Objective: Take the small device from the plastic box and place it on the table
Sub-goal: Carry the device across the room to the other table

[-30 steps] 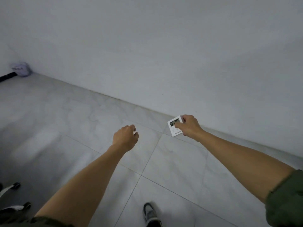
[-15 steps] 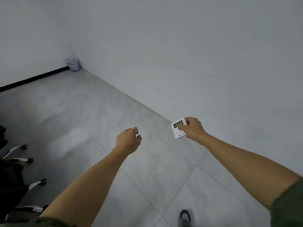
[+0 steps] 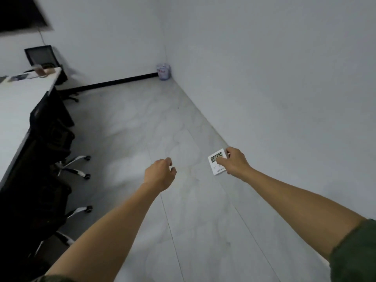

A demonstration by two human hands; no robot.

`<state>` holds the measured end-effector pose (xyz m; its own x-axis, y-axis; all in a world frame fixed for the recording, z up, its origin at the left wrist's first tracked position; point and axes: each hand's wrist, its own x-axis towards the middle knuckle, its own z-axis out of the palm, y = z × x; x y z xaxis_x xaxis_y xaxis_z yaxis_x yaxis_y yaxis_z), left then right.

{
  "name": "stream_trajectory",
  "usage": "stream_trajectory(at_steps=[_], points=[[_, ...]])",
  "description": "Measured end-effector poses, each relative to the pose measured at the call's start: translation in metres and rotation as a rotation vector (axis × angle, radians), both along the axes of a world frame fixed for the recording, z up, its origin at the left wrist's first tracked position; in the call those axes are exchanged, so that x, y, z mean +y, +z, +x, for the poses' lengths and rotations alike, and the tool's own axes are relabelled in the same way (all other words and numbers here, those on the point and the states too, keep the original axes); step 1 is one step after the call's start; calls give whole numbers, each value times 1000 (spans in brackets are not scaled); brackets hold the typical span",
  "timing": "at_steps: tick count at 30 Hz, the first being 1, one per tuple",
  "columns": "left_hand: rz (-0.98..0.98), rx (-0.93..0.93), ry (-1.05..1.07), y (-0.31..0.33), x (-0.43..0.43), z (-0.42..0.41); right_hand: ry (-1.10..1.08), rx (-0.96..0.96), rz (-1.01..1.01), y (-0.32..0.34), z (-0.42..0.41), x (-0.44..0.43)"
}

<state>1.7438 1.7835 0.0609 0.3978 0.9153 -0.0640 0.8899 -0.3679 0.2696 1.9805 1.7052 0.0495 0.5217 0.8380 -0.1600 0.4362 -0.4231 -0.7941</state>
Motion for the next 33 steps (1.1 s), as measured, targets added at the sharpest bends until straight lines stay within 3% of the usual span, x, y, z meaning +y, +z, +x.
stream_trajectory(at_steps=[6, 11, 18, 33], points=[[-22, 6, 206, -19, 139, -9, 193, 0, -9, -17, 6, 182], [-29, 19, 251, -24, 249, -7, 221, -3, 11, -24, 10, 302], [17, 32, 264, 15, 428, 10, 235, 8, 57, 16, 26, 480], [29, 10, 324, 6, 787, 108, 302, 18, 40, 1, 121, 863]])
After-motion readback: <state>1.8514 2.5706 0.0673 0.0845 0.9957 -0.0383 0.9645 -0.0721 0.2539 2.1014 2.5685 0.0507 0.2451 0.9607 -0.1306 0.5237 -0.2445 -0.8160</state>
